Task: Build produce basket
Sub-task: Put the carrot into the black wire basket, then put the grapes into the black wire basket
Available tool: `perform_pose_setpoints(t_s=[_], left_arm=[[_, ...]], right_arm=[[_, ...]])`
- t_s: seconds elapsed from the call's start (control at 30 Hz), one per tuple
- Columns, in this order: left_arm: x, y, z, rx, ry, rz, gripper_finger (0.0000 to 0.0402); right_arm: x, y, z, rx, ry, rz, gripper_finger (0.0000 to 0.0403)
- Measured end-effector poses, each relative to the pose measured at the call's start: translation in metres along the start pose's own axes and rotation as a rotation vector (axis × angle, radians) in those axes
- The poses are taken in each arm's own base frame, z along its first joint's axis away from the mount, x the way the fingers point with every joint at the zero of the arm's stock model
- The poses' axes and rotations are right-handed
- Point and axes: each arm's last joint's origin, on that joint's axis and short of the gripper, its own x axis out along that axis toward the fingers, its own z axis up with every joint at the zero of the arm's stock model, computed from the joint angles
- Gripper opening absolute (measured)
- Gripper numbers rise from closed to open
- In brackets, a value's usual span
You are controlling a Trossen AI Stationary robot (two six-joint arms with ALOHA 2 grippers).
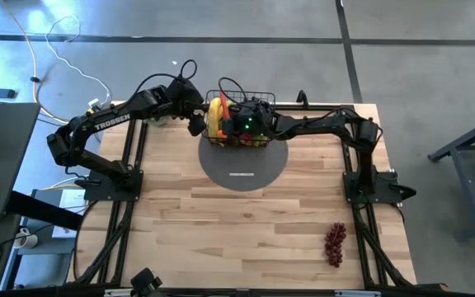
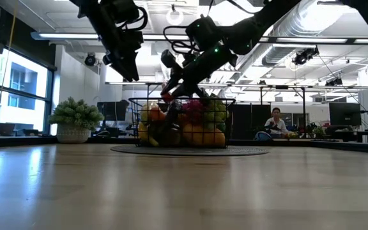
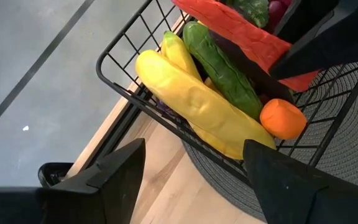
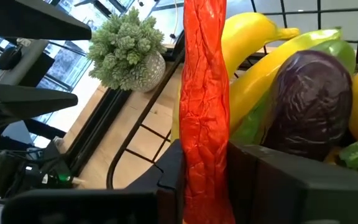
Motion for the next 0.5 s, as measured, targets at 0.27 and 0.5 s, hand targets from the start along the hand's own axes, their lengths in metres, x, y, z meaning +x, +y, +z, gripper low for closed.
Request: perform_pose_setpoints(t_s=[0.27, 0.5], left_arm=[[0.0, 0.0, -0.0001, 0.0, 0.001, 0.0, 0.0262], [0.0, 0.0, -0.0001, 0.0, 0.001, 0.0, 0.0262]], right_arm=[[0.0, -0.0001, -0.0002, 0.009, 0.003, 0.0, 0.0135], [-0.0001, -0.0014, 0.0012, 0.044, 0.049, 0.041, 0.0179]])
